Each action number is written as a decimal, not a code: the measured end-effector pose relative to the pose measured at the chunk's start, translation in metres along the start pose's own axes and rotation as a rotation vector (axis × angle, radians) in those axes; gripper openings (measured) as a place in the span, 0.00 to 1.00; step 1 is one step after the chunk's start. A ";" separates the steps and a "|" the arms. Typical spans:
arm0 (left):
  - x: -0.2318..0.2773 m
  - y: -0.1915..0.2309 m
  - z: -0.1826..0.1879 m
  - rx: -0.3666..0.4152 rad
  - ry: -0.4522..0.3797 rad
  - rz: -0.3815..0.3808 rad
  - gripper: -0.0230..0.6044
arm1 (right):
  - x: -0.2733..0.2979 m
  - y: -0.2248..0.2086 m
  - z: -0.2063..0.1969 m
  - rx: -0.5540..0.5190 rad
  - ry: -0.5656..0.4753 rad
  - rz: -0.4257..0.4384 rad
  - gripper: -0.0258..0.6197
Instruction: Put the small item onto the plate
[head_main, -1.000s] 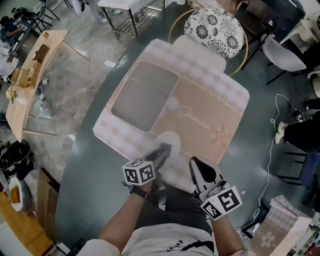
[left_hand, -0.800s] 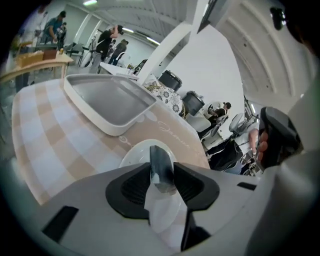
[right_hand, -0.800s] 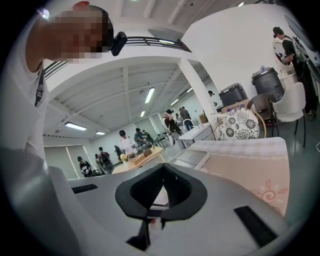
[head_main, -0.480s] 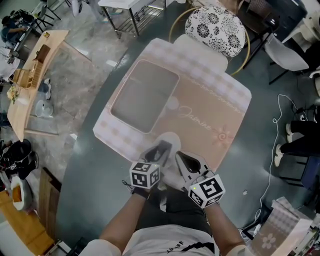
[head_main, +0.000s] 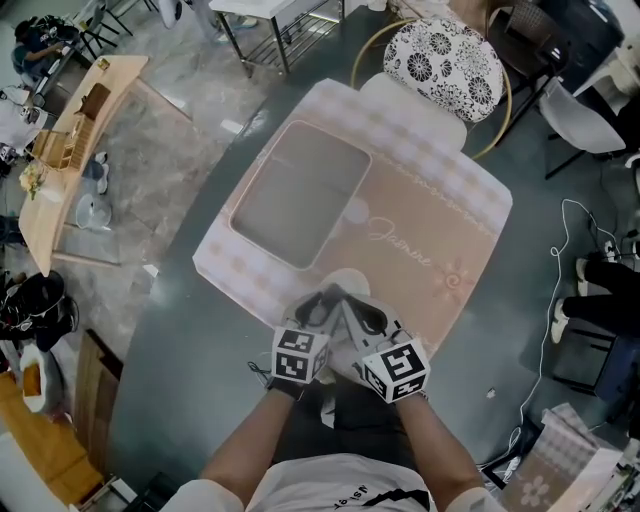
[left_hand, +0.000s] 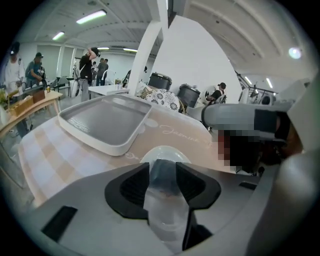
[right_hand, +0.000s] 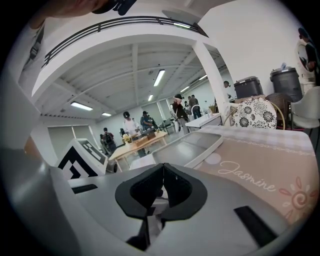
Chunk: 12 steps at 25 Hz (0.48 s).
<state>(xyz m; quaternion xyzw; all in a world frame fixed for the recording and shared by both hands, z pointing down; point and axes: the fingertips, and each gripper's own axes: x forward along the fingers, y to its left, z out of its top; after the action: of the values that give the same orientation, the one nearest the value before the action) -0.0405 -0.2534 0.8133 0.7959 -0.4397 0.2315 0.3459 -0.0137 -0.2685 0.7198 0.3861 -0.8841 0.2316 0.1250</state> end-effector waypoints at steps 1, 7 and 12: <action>0.000 0.001 -0.001 0.019 -0.003 0.010 0.30 | 0.000 0.000 -0.001 0.000 0.001 -0.001 0.06; -0.020 0.001 0.021 0.050 -0.061 0.041 0.26 | -0.005 0.005 0.009 -0.008 0.007 -0.008 0.06; -0.059 -0.017 0.049 0.055 -0.130 0.033 0.10 | -0.028 0.020 0.035 -0.013 0.016 -0.024 0.06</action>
<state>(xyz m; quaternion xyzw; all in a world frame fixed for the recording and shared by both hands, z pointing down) -0.0529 -0.2525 0.7356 0.8111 -0.4679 0.1970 0.2904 -0.0119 -0.2571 0.6719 0.3940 -0.8798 0.2275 0.1373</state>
